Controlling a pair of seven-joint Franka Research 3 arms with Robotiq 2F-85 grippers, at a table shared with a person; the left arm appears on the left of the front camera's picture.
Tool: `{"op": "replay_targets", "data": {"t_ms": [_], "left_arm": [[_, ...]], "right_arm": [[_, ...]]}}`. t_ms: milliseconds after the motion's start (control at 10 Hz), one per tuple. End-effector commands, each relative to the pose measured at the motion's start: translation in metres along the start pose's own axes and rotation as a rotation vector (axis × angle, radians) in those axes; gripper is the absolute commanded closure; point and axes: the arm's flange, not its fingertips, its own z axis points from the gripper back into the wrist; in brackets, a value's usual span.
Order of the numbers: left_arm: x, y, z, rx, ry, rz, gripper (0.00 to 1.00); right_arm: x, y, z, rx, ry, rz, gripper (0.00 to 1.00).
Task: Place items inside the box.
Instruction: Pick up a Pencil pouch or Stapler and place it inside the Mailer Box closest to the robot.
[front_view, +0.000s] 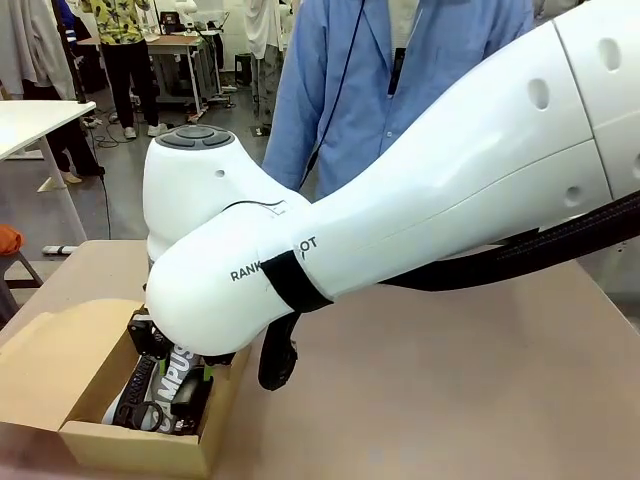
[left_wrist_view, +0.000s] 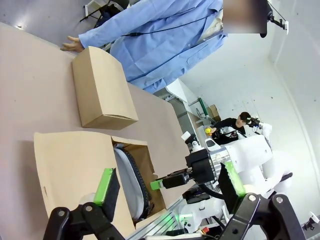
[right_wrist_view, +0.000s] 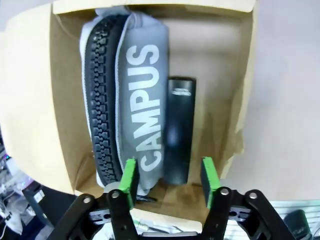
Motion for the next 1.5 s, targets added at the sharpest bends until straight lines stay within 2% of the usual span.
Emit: {"op": "replay_targets", "data": {"t_ms": [0, 300, 500, 600, 700, 900, 1000, 1100, 1200, 1300, 1400], "left_arm": [[0.0, -0.001, 0.0, -0.019, -0.015, -0.015, 0.0], [0.0, -0.001, 0.0, -0.019, -0.015, -0.015, 0.0], [0.0, -0.001, 0.0, -0.019, -0.015, -0.015, 0.0], [0.0, -0.001, 0.0, -0.019, -0.015, -0.015, 0.0], [0.0, -0.001, 0.0, -0.019, -0.015, -0.015, 0.0], [0.0, -0.001, 0.0, -0.019, -0.015, -0.015, 0.0], [0.0, -0.001, 0.0, -0.019, -0.015, -0.015, 0.0], [0.0, -0.001, 0.0, -0.019, -0.015, -0.015, 0.0], [0.0, -0.001, 0.0, -0.019, -0.015, -0.015, 0.0], [0.0, -0.001, 0.0, -0.019, -0.015, -0.015, 0.0], [0.0, -0.001, 0.0, -0.019, -0.015, -0.015, 0.0]], "right_arm": [[-0.002, -0.005, 0.007, 0.045, 0.007, 0.007, 0.0], [-0.002, -0.014, 0.017, 0.061, -0.016, -0.007, 0.0], [0.001, -0.039, 0.04, 0.125, 0.068, 0.019, 0.0], [0.004, -0.072, 0.061, 0.18, 0.155, 0.036, 0.0], [0.007, -0.114, 0.084, 0.268, 0.292, 0.048, 0.0], [0.004, -0.198, 0.123, 0.443, 0.446, 0.097, 0.0], [-0.004, -0.238, 0.139, 0.586, 0.486, 0.171, 0.0], [-0.014, -0.273, 0.148, 0.691, 0.422, 0.114, 0.0], [-0.023, -0.289, 0.141, 0.667, 0.272, -0.099, 0.0], [0.026, -0.147, 0.15, 0.64, 0.404, 0.175, 0.0], [0.026, -0.147, 0.15, 0.64, 0.404, 0.175, 0.0]]}}
